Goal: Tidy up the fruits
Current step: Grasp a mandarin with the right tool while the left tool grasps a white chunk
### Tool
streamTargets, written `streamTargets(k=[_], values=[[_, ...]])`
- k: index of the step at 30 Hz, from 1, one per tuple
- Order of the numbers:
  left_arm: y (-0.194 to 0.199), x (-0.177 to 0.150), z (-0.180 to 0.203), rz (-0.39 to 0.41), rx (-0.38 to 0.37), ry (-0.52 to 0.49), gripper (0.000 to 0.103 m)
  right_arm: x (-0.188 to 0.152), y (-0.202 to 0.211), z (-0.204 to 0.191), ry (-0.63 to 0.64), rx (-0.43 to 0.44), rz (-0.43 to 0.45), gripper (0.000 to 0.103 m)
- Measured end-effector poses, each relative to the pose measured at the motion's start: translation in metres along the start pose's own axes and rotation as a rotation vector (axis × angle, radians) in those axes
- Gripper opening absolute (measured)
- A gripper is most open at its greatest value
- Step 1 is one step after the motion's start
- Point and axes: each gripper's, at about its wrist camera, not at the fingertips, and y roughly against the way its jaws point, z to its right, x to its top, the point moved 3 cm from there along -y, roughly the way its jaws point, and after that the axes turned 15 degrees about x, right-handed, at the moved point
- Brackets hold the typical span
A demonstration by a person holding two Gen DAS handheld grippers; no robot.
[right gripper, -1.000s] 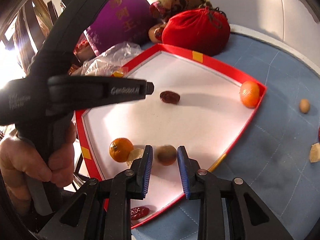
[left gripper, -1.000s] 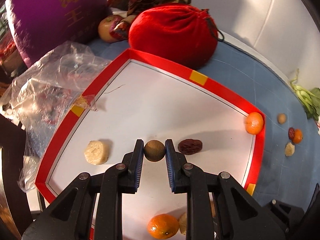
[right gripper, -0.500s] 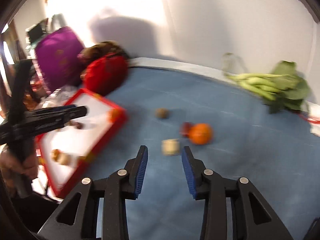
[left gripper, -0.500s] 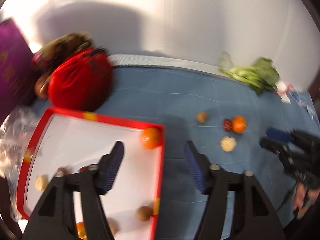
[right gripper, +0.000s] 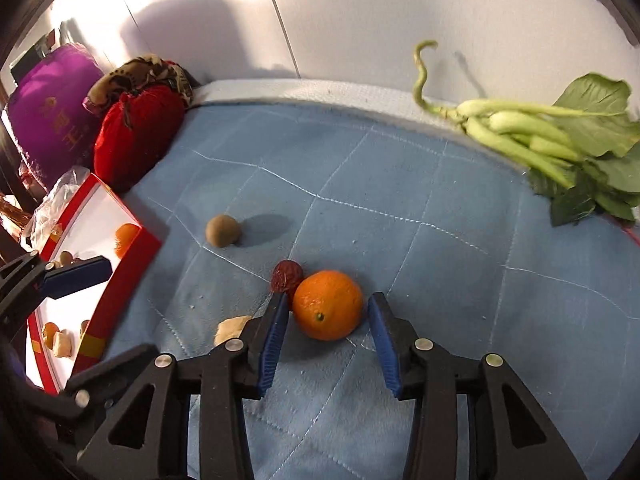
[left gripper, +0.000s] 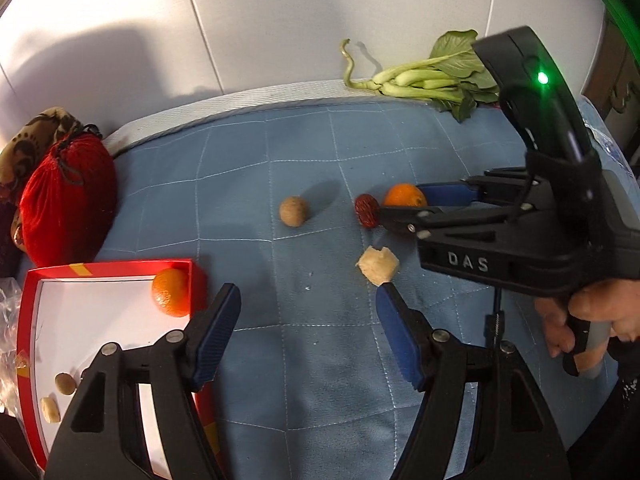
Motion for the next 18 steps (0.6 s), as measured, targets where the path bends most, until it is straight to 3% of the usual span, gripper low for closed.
streamTargets(k=[2, 5, 10, 14, 16, 18], values=[[-0.002, 0.002, 0.005, -0.006, -0.018, -0.009, 0.070, 0.002, -0.002, 0.005, -0.028, 0.022, 0.009, 0.036], [-0.005, 0.005, 0.017, -0.023, -0.050, -0.015, 0.070, 0.000, 0.009, 0.008, -0.045, 0.023, 0.020, 0.036], [-0.016, 0.010, 0.035, -0.056, -0.060, -0.020, 0.070, -0.010, 0.063, 0.022, -0.105, 0.021, 0.058, 0.035], [-0.028, 0.013, 0.043, -0.094, -0.025, 0.017, 0.070, -0.034, 0.107, 0.031, -0.158, -0.006, 0.111, 0.036], [-0.034, 0.012, 0.043, -0.119, -0.010, 0.034, 0.069, -0.043, 0.119, 0.033, -0.193, 0.023, 0.139, 0.036], [-0.041, 0.010, 0.043, -0.151, -0.017, 0.058, 0.061, -0.047, 0.125, 0.038, -0.225, 0.055, 0.151, 0.036]])
